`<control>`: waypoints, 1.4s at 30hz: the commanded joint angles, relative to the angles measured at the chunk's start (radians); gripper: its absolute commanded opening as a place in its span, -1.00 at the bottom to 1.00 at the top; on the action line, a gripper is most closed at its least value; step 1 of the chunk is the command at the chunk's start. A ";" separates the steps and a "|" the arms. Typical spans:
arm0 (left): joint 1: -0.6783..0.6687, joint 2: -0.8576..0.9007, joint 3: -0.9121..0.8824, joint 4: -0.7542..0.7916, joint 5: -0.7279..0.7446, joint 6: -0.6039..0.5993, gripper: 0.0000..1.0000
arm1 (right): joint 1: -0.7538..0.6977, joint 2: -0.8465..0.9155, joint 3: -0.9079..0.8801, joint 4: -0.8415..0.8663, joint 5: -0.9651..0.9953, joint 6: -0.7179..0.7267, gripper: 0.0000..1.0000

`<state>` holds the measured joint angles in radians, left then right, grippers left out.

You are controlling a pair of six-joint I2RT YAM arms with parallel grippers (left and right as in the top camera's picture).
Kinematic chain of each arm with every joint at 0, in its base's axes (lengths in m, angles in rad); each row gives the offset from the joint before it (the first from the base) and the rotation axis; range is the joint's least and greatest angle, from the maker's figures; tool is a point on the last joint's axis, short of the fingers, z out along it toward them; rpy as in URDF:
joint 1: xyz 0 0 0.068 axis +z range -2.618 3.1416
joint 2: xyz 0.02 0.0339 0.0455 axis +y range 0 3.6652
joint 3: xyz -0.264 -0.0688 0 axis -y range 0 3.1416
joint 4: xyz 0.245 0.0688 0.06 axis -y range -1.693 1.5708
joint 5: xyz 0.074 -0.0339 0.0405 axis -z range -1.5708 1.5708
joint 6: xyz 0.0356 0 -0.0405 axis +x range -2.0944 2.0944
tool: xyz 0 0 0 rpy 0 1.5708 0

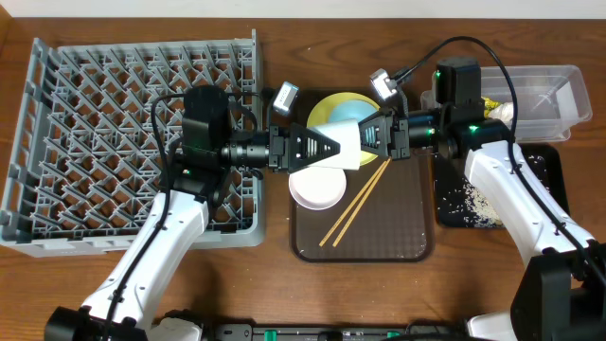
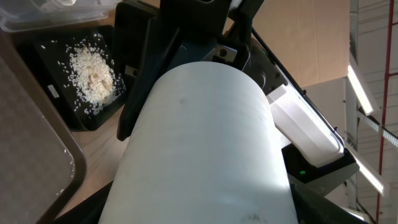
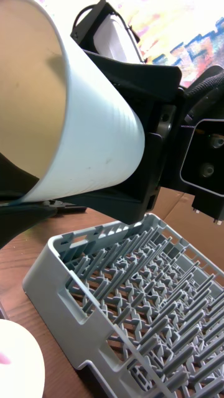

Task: Sort waste into correct bins and load items into the dishwasher rack
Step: 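Pass the white cup from the right gripper to the left gripper, then lower the white cup with the left gripper into the dish rack and release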

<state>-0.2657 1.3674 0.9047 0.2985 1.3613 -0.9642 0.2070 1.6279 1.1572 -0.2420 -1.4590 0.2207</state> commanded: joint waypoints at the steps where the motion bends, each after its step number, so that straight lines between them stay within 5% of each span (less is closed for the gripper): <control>1: -0.009 -0.008 0.016 0.023 -0.020 0.028 0.42 | 0.020 0.007 0.007 -0.005 0.021 -0.004 -0.98; 5: -0.009 -0.008 0.016 0.022 -0.020 0.048 0.31 | 0.031 0.007 0.007 -0.005 0.021 -0.005 -0.92; 10: -0.009 -0.008 0.016 0.021 -0.019 0.118 0.27 | 0.036 0.007 0.007 -0.006 0.033 -0.012 -0.10; 16: 0.002 -0.008 0.016 0.006 -0.039 0.224 0.11 | 0.023 0.007 0.007 -0.040 0.094 -0.012 0.08; 24: 0.072 -0.008 0.016 -0.232 -0.161 0.438 0.08 | -0.030 0.006 0.007 -0.062 0.008 -0.004 0.08; 35: 0.241 -0.011 0.017 -0.373 -0.308 0.558 0.08 | -0.171 0.007 0.007 -0.065 0.023 -0.005 0.07; 38: 0.282 -0.016 0.034 -0.478 -0.406 0.628 0.07 | -0.189 0.007 0.007 -0.088 0.145 -0.005 -0.06; 42: 0.312 -0.040 0.096 -0.695 -0.609 0.756 0.08 | -0.178 0.007 0.007 -0.242 0.543 -0.077 -0.21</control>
<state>0.0277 1.3628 0.9333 -0.3378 0.9268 -0.3405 0.0238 1.6287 1.1595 -0.4339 -1.2133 0.1989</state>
